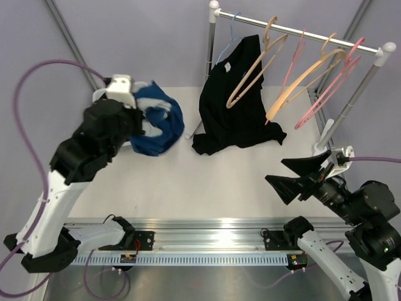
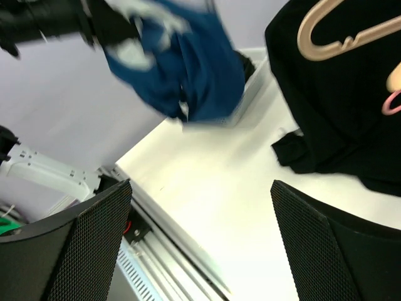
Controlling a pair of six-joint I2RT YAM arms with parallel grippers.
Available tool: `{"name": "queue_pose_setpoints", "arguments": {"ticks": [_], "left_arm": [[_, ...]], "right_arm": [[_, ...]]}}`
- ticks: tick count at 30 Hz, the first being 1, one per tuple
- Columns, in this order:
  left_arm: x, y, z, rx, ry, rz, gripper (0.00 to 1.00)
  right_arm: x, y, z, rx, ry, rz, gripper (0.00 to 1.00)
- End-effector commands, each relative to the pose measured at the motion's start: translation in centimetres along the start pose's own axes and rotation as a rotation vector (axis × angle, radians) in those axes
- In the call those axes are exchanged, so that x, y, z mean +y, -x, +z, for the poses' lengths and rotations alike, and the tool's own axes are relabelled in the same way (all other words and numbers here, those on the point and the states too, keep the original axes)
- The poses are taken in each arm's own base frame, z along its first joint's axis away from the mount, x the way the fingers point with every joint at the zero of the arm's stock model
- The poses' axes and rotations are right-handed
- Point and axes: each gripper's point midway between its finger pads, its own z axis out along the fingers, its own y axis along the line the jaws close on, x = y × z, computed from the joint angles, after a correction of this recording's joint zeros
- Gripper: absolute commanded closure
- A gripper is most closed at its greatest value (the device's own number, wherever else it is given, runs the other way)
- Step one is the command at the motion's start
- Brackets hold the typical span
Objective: Remove the t-shirt from the hanger
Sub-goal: Place the T-shirt in the bin.
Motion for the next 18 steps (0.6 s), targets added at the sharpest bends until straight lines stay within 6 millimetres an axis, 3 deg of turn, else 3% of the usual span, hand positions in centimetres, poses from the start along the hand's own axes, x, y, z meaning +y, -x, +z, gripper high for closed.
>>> {"name": "queue_pose_setpoints", "arguments": {"ticks": [1, 4, 9, 14, 17, 18], "left_arm": [[6.8, 4.7, -0.8, -0.131, 0.333, 0.01, 1.0], [10.4, 7.8, 0.0, -0.208, 0.459, -0.016, 1.0], [12.9, 10.6, 2.7, -0.292, 0.541, 0.02, 1.0], [15.3, 8.8, 8.9, -0.198, 0.526, 0.017, 1.0], [18.2, 7.4, 10.8, -0.131, 0.618, 0.035, 1.0], [19.7, 7.4, 10.3, -0.12, 0.715, 0.053, 1.0]], "right_arm": [[2.1, -0.7, -0.2, -0.023, 0.133, 0.038, 0.0], [2.2, -1.8, -0.8, -0.032, 0.159, 0.043, 0.0], [2.1, -2.6, -2.2, -0.085, 0.171, 0.018, 0.01], [0.9, -3.6, -2.5, -0.11, 0.13, -0.018, 0.01], [0.6, -3.9, -2.7, -0.113, 0.116, -0.032, 0.0], [0.7, -3.8, -3.0, -0.12, 0.121, -0.037, 0.0]]}}
